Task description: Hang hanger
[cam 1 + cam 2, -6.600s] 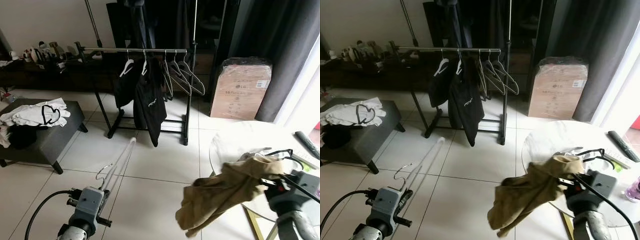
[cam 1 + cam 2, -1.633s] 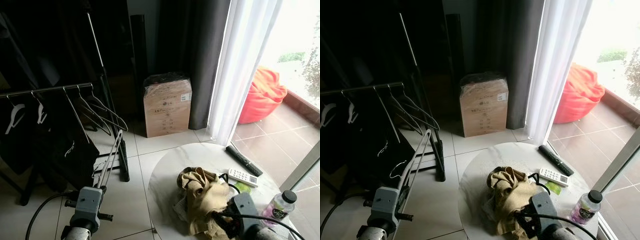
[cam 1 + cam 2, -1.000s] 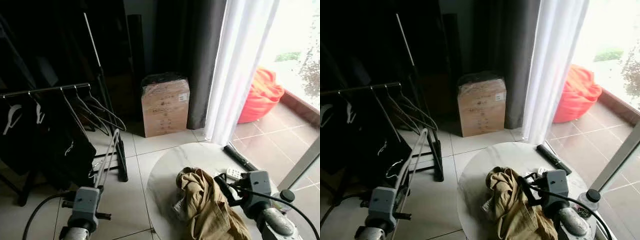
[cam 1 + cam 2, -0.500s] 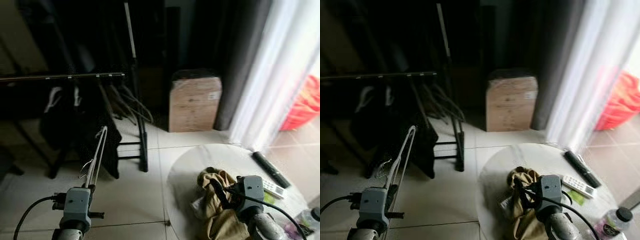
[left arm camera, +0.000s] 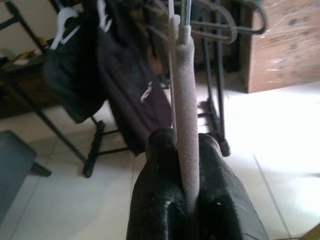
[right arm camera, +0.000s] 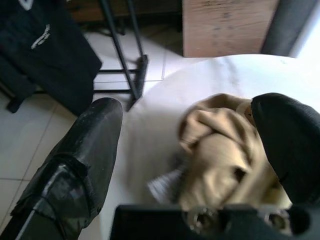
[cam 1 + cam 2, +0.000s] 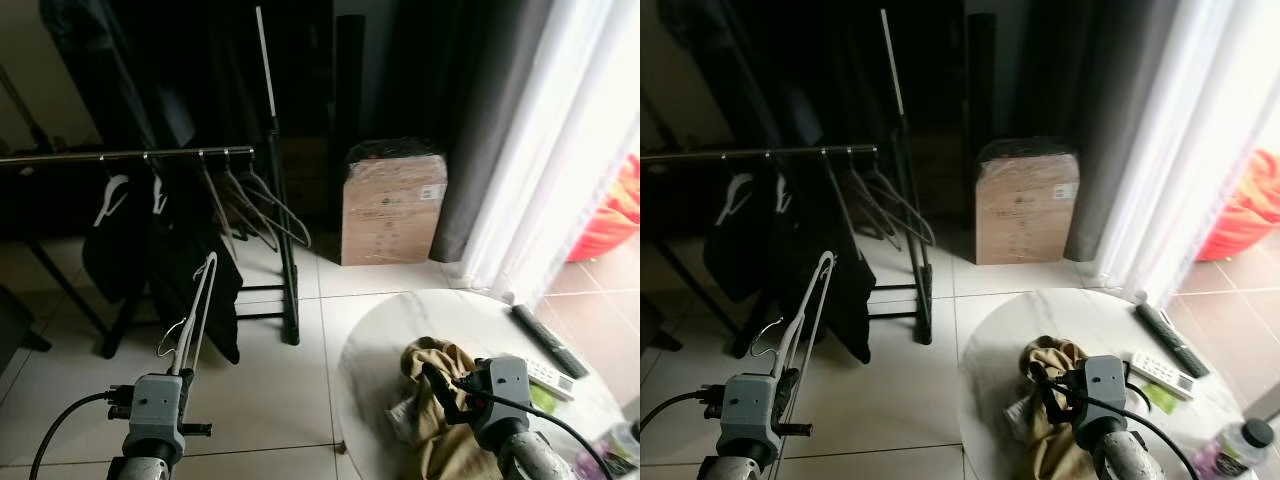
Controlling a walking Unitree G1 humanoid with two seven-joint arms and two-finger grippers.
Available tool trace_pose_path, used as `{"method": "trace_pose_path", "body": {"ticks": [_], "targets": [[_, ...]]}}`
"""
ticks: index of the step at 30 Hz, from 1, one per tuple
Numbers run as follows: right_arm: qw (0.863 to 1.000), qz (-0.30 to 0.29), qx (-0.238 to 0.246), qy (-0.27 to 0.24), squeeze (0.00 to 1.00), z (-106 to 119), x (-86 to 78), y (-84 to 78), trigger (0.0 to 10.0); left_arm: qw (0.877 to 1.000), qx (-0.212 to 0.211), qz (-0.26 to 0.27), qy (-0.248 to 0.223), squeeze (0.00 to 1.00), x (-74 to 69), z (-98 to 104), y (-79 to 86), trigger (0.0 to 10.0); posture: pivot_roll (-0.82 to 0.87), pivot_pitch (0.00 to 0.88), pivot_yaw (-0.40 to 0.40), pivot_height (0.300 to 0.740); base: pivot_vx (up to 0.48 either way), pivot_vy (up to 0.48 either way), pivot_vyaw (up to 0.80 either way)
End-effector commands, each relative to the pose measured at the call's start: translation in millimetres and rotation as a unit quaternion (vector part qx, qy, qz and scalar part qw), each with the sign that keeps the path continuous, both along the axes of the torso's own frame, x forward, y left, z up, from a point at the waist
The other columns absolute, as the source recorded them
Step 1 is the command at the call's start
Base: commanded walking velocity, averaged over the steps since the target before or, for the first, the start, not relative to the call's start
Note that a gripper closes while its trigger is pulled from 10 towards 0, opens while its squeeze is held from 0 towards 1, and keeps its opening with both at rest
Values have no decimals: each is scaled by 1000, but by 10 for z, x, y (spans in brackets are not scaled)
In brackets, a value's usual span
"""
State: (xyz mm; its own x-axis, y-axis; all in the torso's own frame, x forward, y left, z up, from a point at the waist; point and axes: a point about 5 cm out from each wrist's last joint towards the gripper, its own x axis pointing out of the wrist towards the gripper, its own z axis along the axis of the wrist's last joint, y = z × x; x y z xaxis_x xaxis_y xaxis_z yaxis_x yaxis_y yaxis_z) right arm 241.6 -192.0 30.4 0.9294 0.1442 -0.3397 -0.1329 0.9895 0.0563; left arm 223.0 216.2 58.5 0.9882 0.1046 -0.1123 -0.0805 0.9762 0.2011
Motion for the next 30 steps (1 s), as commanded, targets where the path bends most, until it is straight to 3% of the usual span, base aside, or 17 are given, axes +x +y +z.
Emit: {"method": "trace_pose_path", "body": {"ticks": [1,24,30], "targets": [[1000,4,1,3,0,-28,-15,16,10000,1000,3,3,2,0,3,8,25,10000,-44,37,21,740,0,390,0],[1000,3,0,10,0,-95,28,27,10000,1000,-6,10,7,0,24,-10,35,10000,-41,33,20,740,0,445,0],[998,-19,-20,60,0,-339,53,-65,10000,1000,-12,20,12,0,23,-38,55,10000,-40,28,19,740,0,480,0]]}}
